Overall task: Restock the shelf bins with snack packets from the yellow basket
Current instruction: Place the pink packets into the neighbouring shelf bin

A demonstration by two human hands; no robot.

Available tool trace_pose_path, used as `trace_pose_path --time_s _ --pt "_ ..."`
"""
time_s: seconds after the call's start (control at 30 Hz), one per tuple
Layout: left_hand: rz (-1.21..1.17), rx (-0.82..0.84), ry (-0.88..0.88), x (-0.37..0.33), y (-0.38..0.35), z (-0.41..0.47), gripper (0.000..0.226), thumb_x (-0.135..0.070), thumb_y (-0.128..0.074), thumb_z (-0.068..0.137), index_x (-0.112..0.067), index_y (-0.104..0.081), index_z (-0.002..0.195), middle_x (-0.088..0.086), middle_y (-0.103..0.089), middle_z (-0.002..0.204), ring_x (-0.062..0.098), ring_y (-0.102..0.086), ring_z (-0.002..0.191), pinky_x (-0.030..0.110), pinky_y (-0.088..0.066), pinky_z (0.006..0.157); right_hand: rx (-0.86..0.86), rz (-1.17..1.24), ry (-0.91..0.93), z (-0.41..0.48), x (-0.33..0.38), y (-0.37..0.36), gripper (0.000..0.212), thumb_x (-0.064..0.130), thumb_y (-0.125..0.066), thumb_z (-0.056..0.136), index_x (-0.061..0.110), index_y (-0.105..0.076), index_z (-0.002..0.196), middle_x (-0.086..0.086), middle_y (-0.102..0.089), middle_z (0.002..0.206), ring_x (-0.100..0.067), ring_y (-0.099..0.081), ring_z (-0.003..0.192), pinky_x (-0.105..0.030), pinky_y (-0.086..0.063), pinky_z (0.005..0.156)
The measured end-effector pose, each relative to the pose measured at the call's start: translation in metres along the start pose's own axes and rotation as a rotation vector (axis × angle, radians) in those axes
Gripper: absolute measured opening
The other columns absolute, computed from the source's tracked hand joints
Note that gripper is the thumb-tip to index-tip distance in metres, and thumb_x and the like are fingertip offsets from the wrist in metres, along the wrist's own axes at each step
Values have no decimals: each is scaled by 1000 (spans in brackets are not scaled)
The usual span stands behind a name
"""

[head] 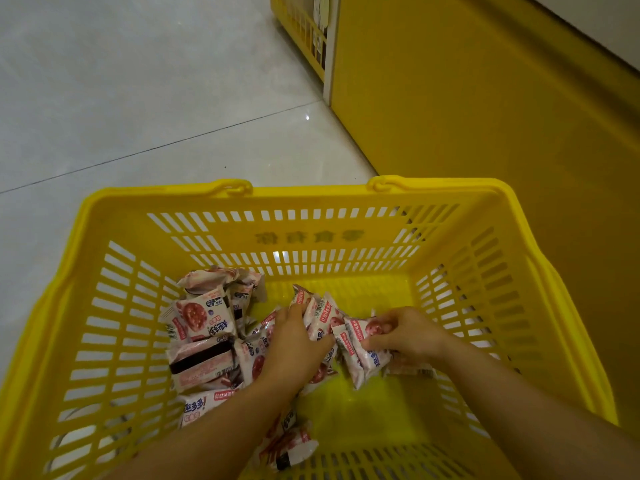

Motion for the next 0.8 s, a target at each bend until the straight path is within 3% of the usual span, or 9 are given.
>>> trace_pose_path --time_s 0.1,0.2,0.3,0.37,0.47,0.53,0.7,0.8 --pt "-38 -27 22 -2 -2 0 74 -35 -64 89 -14 -24 147 6 -26 149 23 -33 133 29 -34 99 42 -64 30 -3 -4 -11 29 13 -84 70 12 -61 89 2 -72 74 -10 -71 65 -19 -52 51" --pt "-69 -34 56 -1 -3 1 69 -33 -64 88 -14 -30 144 10 -29 147 27 -36 131 35 -38 103 -23 -114 92 -4 -3 -17 40 21 -86 68 19 -51 88 3 -68 86 -6 -69 71 -18 -52 55" --pt "-102 -34 84 1 -4 3 62 -34 -65 87 -11 -39 137 14 -37 139 29 -45 121 42 -44 97 -80 -5 85 -6 -2 -18 54 17 -87 66 17 -44 98 -4 -64 97 -16 -68 86 -30 -57 71" --pt "-110 -28 91 1 -4 4 65 -37 -66 87 -11 -37 139 13 -36 141 30 -42 126 46 -42 101 -54 66 55 -7 -2 -19 55 15 -87 66 15 -46 103 -5 -66 99 -20 -68 91 -38 -58 79" --pt "-99 -31 67 2 -5 4 65 -38 -65 88 -14 -35 141 9 -31 143 27 -40 127 43 -41 103 -62 47 36 -11 -6 -20 38 23 -81 75 8 -64 105 -7 -71 101 -20 -68 86 -36 -57 77" --pt "-51 -46 36 2 -6 1 64 -38 -63 89 -15 -33 142 8 -27 146 25 -39 128 36 -41 102 -123 54 -8 -11 -11 -22 45 28 -78 79 5 -61 113 -9 -68 109 -20 -65 90 -32 -53 73" --pt "-56 -42 44 6 -8 -1 76 -40 -59 91 -13 -18 149 7 -11 157 24 -17 144 38 -28 110 -149 124 -24 -5 4 -41 61 28 -80 75 5 -50 124 -11 -59 123 -26 -62 107 -42 -53 91" --pt "-107 -25 54 11 -5 0 75 -41 -57 92 -12 -19 149 6 -17 155 23 -25 139 37 -32 106 -86 236 -24 -2 9 -45 67 22 -81 74 6 -48 131 -14 -61 124 -30 -62 109 -48 -51 95"
Point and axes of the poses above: each hand's wrist, its own z-axis towards the middle knuckle, its own y-axis out of the back of the hand, x = y × z, the point moved 6 cm from there along z, towards the middle knuckle
